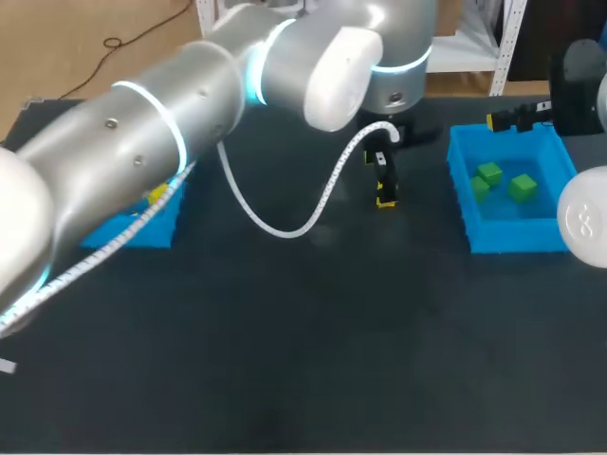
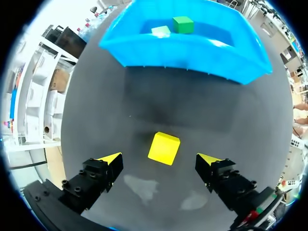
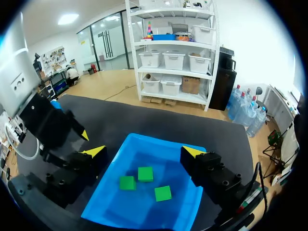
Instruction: Put the green cubes in the right bin and the yellow cubes in the left bin.
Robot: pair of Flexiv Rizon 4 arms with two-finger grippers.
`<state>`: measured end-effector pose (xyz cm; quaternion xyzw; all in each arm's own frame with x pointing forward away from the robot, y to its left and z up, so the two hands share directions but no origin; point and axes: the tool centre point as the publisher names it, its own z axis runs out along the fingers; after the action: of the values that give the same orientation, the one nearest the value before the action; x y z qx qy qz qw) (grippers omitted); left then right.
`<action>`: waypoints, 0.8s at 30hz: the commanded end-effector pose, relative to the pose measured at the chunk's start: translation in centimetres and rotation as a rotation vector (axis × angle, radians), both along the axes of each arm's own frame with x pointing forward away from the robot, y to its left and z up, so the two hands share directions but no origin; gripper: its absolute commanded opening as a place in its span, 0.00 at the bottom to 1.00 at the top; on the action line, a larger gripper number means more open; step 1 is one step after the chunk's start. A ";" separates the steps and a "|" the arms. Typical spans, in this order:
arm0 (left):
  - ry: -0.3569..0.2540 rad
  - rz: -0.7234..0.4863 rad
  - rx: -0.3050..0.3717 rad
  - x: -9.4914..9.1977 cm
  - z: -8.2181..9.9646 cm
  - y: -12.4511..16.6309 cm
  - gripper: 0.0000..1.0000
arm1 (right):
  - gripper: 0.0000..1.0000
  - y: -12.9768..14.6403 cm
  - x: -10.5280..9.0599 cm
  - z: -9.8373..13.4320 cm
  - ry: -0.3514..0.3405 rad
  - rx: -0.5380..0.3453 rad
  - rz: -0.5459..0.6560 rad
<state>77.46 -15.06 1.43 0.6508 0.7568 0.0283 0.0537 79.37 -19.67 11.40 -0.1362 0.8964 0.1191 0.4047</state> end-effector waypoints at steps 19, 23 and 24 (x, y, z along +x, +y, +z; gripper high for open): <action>-0.001 -0.022 0.071 0.8 -1.7 -1.4 0.00 | 1.00 0.0 0.0 0.0 -0.001 -0.002 -0.002; 0.007 -0.007 0.071 0.6 -2.0 -1.1 0.00 | 1.00 0.0 0.0 0.0 -0.001 -0.002 -0.002; 0.008 -0.005 0.071 0.6 -2.1 -0.9 0.00 | 1.00 0.0 0.0 0.0 -0.001 -0.002 -0.002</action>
<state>77.79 -16.04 -0.45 0.6546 0.7534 0.0539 0.0299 79.37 -19.67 11.39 -0.1362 0.8964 0.1191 0.4047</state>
